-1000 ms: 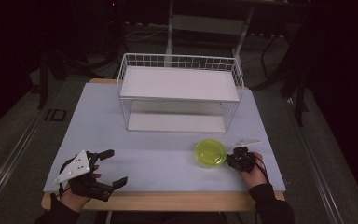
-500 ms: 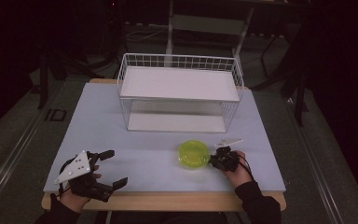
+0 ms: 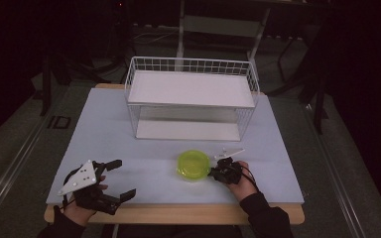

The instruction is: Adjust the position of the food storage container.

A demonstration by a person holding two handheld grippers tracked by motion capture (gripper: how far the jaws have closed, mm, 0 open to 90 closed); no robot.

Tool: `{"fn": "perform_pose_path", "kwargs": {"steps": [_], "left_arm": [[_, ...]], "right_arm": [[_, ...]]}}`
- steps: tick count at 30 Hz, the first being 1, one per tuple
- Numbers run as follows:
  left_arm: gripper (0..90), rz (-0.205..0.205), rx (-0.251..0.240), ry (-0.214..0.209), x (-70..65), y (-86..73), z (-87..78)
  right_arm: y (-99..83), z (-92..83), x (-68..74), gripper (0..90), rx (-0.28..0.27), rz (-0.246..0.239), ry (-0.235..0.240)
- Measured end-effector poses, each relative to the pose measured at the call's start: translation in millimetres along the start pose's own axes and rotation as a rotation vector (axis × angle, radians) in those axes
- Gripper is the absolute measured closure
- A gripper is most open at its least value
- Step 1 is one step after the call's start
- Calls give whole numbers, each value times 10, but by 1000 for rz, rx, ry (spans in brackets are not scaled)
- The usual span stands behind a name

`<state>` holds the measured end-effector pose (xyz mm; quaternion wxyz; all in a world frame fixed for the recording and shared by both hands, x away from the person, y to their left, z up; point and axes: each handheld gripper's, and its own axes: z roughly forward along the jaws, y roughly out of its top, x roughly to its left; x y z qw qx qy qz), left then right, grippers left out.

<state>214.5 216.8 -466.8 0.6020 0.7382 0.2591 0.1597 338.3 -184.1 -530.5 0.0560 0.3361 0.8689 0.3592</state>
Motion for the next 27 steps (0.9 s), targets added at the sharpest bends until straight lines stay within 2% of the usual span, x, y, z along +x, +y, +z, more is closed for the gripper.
{"fn": "perform_pose_path", "kwargs": {"steps": [15, 19, 20, 21, 24, 26, 27], "left_arm": [[8, -2, 4, -7, -3, -3, 8], [8, 1, 4, -5, -5, -2, 4], [8, 1, 4, -5, -5, -2, 4], [8, 0, 0, -5, -5, -2, 3], [8, -6, -7, -13, 3, -4, 8], [8, -11, -4, -20, 6, -4, 14], [8, -9, -2, -26, 0, 3, 20]], "right_arm": [[73, 81, 87, 876, 5, -36, 5], [67, 41, 74, 855, 14, -48, -20], [70, 23, 78, 851, 30, -61, -53], [70, 23, 78, 851, 30, -61, -53], [72, -81, 62, 828, 9, -42, -72], [86, -180, 63, 785, -5, -58, -99], [102, -318, 70, 712, -24, -60, -114]]}}
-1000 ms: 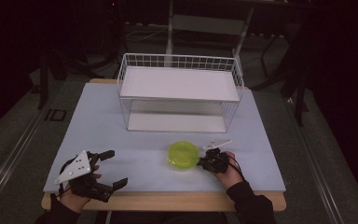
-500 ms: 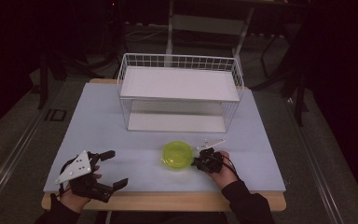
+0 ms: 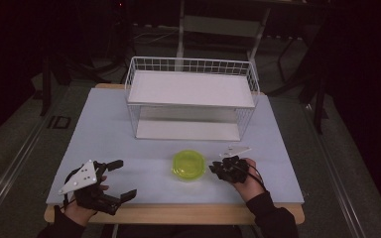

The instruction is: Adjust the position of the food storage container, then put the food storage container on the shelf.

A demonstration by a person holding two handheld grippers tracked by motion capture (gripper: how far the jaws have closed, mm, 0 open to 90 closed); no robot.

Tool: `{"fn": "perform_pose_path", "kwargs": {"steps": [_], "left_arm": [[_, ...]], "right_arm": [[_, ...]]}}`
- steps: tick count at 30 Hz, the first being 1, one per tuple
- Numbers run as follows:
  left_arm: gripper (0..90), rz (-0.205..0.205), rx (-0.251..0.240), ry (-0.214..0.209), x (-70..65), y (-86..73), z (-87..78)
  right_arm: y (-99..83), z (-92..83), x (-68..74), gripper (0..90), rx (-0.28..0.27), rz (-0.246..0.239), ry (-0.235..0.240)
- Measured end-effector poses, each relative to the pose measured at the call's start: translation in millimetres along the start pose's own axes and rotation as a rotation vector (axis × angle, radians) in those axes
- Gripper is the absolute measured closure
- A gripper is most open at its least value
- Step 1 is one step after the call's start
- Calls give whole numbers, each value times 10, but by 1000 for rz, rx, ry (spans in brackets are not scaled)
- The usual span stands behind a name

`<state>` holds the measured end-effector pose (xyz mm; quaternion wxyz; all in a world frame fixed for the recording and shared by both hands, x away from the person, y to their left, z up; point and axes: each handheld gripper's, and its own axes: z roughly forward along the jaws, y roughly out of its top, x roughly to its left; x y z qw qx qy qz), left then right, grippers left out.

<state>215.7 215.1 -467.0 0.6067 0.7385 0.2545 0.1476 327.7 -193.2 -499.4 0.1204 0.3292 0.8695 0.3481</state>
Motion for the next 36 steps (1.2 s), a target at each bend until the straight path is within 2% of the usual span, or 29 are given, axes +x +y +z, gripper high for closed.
{"fn": "perform_pose_path", "kwargs": {"steps": [2, 3, 4, 5, 7, 10, 11, 12, 13, 15, 17, 18, 19, 21, 23, 24, 25, 27, 30, 32, 34, 35, 36], "left_arm": [[8, 3, 9, 1, -1, 6, 6], [8, 7, 20, 1, -1, 22, 25], [8, 9, 19, -1, -2, 34, 37], [8, 14, 24, -3, -3, 53, 48], [8, 11, 25, -17, -10, 92, 68], [8, -14, 35, -32, -19, 157, 102], [8, -14, 35, -32, -19, 157, 102], [8, -41, 38, -58, -18, 195, 120], [8, -49, 43, -65, -18, 212, 129], [8, -52, 63, -63, -23, 259, 157], [8, -56, 68, -73, -19, 282, 172], [8, -85, 77, -89, -3, 336, 207], [8, -96, 72, -101, 9, 360, 219], [8, -95, 77, -110, 25, 411, 249], [8, -83, 87, -100, 30, 437, 269], [8, -85, 102, -101, 53, 482, 319], [8, -95, 106, -102, 66, 497, 340], [8, -114, 128, -115, 106, 534, 408], [8, -119, 152, -121, 138, 573, 521], [8, -126, 165, -119, 156, 580, 604], [8, -156, 171, -129, 184, 570, 679], [8, -156, 171, -129, 184, 570, 679], [8, -189, 173, -139, 222, 543, 766]], "right_arm": [[16, -119, 17, 616, -23, -17, -9], [16, -119, 17, 616, -23, -17, -9], [28, -246, 29, 479, -49, 5, 5], [28, -315, 39, 461, -69, 18, 3], [18, -448, 62, 297, -108, 29, 35], [15, -612, 83, 213, -167, 53, 54], [15, -612, 83, 213, -167, 53, 54], [20, -659, 88, 164, -186, 60, 60], [34, -731, 102, 136, -208, 55, 58], [49, -792, 120, 129, -225, 47, 38], [58, -820, 121, 127, -234, 44, 48], [70, -843, 121, 138, -235, 46, 53], [98, -866, 121, 145, -222, 44, 31], [118, -871, 120, 160, -229, 24, 25], [130, -869, 123, 178, -230, 6, 17], [146, -871, 126, 175, -224, -18, 14], [176, -867, 130, 177, -224, -31, -6], [202, -861, 132, 178, -230, -15, 11], [253, -828, 145, 172, -219, 5, 51], [284, -796, 152, 171, -207, 26, 50], [307, -749, 145, 169, -193, 68, 86], [307, -749, 145, 169, -193, 68, 86], [311, -728, 144, 159, -193, 82, 93]]}}
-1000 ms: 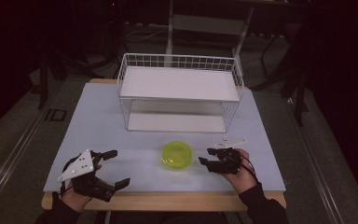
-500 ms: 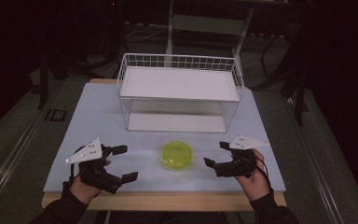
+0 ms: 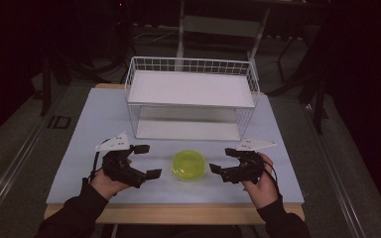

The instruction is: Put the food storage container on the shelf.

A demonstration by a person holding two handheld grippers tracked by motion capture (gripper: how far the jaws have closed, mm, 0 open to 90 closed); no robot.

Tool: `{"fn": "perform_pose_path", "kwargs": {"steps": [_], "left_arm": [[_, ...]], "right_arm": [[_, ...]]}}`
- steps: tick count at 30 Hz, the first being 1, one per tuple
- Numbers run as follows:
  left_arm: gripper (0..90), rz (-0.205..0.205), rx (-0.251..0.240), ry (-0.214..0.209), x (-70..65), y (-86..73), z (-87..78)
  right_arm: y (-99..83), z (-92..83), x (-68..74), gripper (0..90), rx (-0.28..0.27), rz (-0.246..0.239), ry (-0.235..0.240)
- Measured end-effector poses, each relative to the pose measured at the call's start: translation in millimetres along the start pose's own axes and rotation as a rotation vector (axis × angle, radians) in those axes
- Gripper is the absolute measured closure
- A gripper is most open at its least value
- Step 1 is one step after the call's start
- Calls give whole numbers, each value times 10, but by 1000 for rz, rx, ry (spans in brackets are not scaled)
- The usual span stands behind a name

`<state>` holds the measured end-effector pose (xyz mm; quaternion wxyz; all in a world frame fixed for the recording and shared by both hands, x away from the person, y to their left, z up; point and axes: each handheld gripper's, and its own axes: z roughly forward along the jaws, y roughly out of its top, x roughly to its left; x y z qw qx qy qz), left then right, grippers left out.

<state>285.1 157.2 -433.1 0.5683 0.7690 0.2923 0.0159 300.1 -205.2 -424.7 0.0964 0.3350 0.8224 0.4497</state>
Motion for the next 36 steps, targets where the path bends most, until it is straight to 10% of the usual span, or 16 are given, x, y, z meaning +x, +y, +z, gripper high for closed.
{"fn": "perform_pose_path", "kwargs": {"steps": [11, 19, 29, 36], "left_arm": [[63, -195, 33, 45, 269, -125, 354], [217, -327, 143, 110, 398, -270, 606], [405, -458, 207, 87, 486, -401, 759], [607, -529, 234, -3, 491, -432, 799]], "right_arm": [[-53, 447, -140, 295, 98, 242, 37], [-99, 580, -269, 430, 140, 394, 39], [-176, 695, -283, 546, 189, 452, 33], [-185, 732, -246, 687, 207, 479, 54]]}}
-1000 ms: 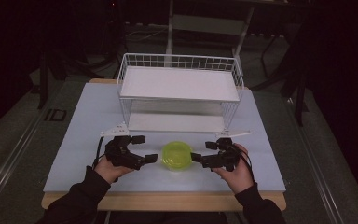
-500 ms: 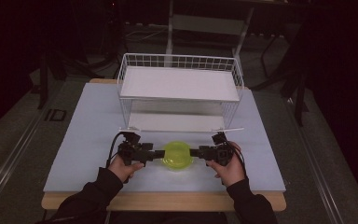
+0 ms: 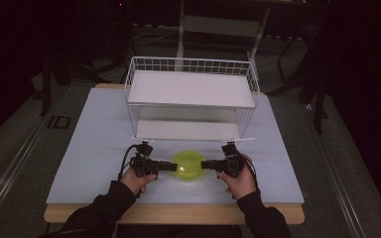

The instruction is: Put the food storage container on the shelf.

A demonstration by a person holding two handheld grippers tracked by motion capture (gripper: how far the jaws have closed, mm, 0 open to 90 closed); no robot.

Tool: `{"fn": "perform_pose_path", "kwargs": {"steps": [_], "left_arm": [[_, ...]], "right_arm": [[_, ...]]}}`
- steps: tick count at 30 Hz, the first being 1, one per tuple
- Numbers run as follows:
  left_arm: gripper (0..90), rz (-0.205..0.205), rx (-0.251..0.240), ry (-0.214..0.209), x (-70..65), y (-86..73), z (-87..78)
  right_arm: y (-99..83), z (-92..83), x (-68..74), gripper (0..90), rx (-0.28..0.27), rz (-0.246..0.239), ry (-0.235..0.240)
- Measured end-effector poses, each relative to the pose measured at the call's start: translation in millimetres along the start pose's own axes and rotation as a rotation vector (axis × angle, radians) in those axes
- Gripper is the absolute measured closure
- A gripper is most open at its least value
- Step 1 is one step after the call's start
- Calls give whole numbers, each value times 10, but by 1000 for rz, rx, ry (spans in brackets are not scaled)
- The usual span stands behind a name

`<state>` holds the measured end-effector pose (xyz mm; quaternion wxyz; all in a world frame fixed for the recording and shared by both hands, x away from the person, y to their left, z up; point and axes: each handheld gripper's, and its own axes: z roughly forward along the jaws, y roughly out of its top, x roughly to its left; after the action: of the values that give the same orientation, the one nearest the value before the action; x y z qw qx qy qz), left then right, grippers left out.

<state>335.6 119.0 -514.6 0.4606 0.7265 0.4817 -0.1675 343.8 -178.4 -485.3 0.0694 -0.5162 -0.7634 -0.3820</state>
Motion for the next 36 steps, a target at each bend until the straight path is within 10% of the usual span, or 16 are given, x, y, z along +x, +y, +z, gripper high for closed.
{"fn": "perform_pose_path", "kwargs": {"steps": [14, 36], "left_arm": [[818, 0, -24, 84, -246, -24, -138], [820, 98, -145, 31, -736, 354, -711]], "right_arm": [[-31, -108, 258, 800, -58, -83, -52], [314, -720, 818, 803, -239, -257, -55]]}}
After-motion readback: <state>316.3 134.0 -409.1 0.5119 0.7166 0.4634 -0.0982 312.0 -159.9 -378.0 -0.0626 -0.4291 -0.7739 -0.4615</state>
